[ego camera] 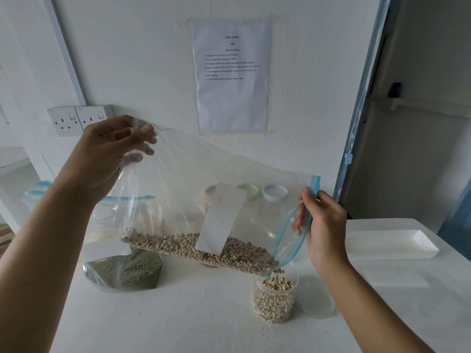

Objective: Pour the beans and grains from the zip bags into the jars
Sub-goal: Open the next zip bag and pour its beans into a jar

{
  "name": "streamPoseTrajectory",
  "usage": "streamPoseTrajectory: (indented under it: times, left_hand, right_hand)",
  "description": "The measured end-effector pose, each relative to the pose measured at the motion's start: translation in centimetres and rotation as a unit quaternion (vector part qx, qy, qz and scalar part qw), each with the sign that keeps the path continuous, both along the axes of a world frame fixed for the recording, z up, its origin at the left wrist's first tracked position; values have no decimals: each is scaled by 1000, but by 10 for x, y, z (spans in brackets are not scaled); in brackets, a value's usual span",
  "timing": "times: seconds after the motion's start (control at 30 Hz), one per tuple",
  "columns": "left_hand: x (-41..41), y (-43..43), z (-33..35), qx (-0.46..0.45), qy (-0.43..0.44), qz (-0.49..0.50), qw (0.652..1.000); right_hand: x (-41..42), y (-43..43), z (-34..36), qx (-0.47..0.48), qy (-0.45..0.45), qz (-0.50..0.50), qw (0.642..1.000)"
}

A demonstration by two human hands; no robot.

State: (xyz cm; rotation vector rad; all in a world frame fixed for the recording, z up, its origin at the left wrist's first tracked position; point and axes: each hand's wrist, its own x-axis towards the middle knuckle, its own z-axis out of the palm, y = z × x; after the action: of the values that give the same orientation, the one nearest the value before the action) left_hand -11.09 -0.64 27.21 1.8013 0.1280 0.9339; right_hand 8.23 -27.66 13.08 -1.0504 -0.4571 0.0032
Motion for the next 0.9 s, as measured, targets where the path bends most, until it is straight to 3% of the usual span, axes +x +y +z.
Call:
streamPoseTrajectory:
  times: [0.9]
  left_hand:
    - [4,-2,4,9,10,-15,1000]
  right_hand:
    - [1,0,-4,6,7,-1,1000]
